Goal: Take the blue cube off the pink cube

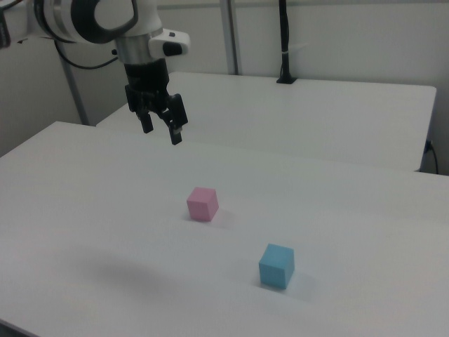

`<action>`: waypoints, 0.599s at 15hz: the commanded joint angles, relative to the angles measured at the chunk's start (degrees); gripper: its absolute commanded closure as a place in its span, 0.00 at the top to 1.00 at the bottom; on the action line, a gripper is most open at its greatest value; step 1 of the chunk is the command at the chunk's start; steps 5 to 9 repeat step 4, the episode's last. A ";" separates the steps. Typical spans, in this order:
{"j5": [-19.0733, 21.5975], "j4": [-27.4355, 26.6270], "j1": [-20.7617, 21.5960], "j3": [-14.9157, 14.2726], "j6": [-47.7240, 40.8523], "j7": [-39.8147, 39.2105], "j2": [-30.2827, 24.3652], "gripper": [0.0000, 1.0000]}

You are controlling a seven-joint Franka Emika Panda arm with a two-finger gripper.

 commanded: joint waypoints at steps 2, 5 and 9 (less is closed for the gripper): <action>-2.36 -0.54 1.29 -0.49 3.53 -3.21 -0.79 1.00; -2.01 -0.46 1.20 -0.49 3.70 -3.13 -0.53 1.00; -2.01 -0.46 1.20 -0.49 3.70 -3.13 -0.53 1.00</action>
